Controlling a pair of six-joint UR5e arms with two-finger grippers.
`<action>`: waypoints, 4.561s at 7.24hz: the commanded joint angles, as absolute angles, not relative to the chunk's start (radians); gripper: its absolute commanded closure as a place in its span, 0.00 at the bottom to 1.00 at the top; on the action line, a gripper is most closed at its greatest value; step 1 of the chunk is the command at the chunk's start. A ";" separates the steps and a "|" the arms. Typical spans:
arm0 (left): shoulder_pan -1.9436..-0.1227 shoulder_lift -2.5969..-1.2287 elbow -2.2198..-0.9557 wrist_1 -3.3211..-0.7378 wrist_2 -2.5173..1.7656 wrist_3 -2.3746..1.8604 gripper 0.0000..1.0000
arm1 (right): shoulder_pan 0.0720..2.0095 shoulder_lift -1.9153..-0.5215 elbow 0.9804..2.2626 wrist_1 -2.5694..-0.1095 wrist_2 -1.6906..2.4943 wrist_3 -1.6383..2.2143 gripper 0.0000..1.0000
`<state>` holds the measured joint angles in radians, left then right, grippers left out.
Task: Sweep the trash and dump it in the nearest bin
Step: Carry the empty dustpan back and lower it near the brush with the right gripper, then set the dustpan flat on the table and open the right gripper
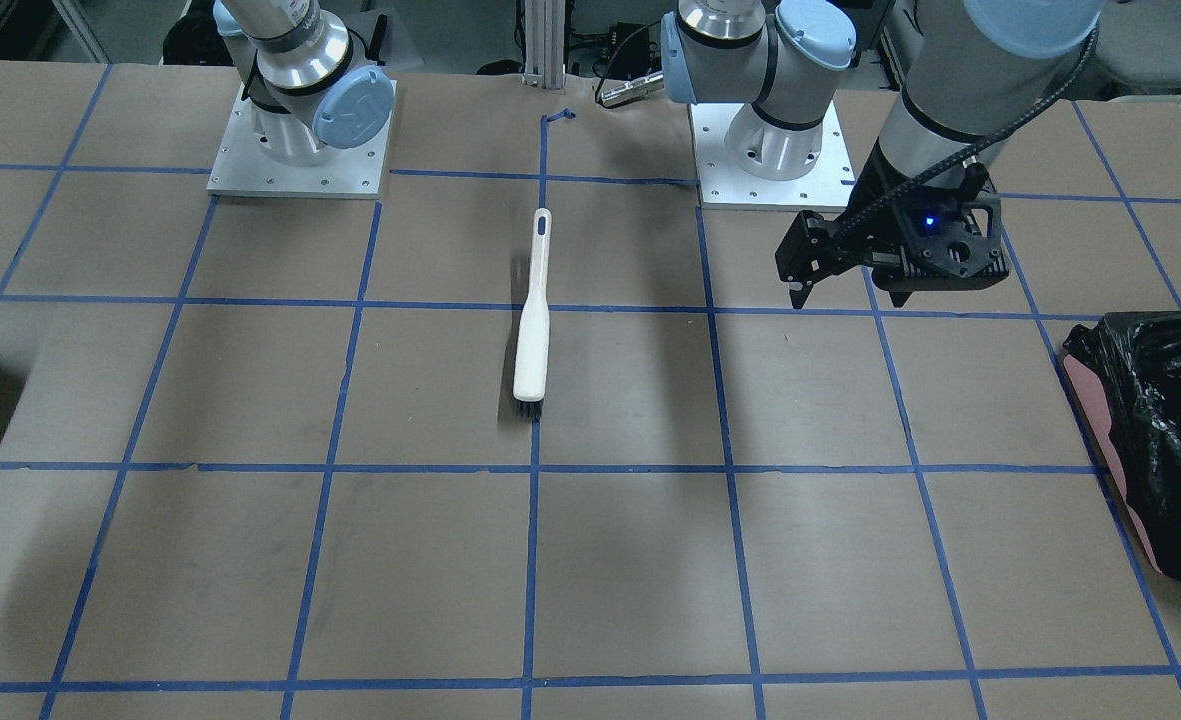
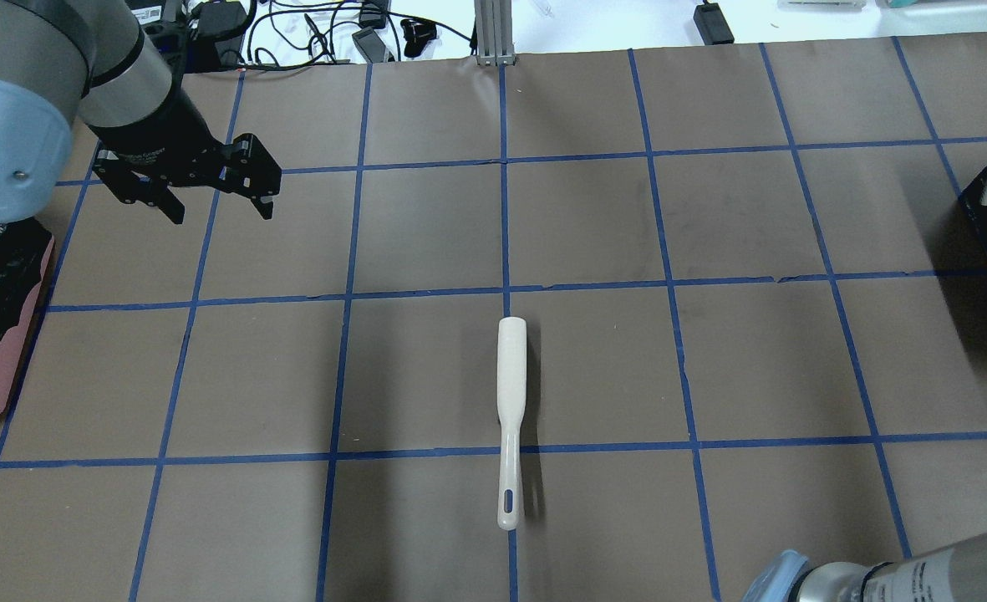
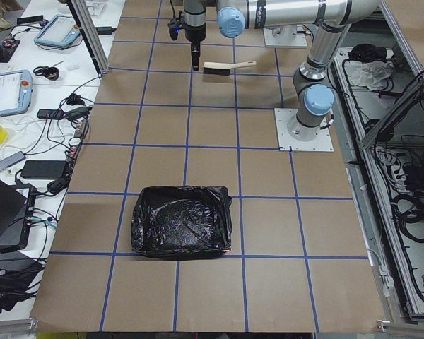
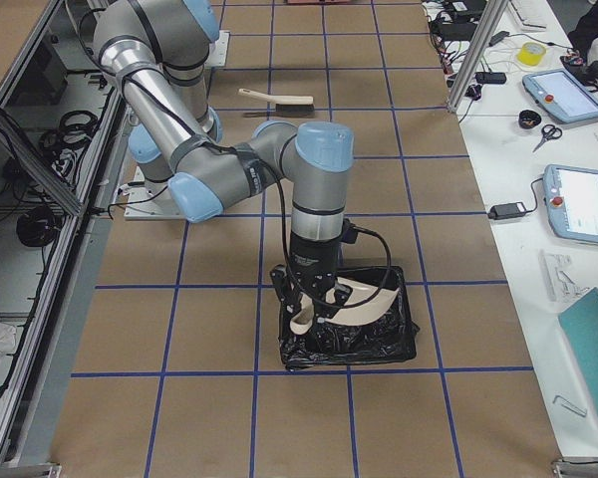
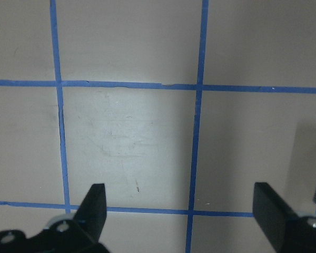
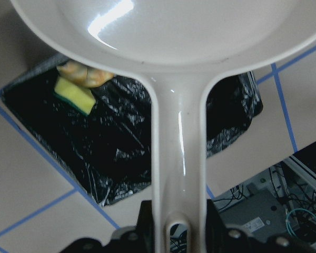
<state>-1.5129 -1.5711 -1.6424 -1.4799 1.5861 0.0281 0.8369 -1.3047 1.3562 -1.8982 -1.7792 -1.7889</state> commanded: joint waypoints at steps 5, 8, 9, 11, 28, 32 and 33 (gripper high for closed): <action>-1.505 -1.535 -1.655 -1.536 1.548 0.135 0.00 | 1.298 -1.302 1.370 -1.720 -1.594 -0.746 1.00; -1.502 -1.528 -1.657 -1.552 1.552 0.124 0.00 | 1.567 -1.228 1.420 -1.736 -1.589 -0.192 1.00; -1.502 -1.528 -1.657 -1.557 1.552 0.118 0.00 | 1.633 -1.207 1.420 -1.744 -1.562 -0.095 1.00; -1.502 -1.529 -1.658 -1.559 1.552 0.118 0.00 | 1.710 -1.191 1.422 -1.743 -1.500 0.109 1.00; -1.502 -1.529 -1.657 -1.568 1.549 0.118 0.00 | 1.925 -1.086 1.546 -1.927 -1.499 0.328 1.00; -1.500 -1.531 -1.658 -1.568 1.548 0.118 0.00 | 1.925 -1.078 1.545 -1.969 -1.491 0.311 1.00; -1.502 -1.531 -1.658 -1.568 1.548 0.118 0.00 | 1.925 -1.074 1.546 -2.008 -1.494 0.311 1.00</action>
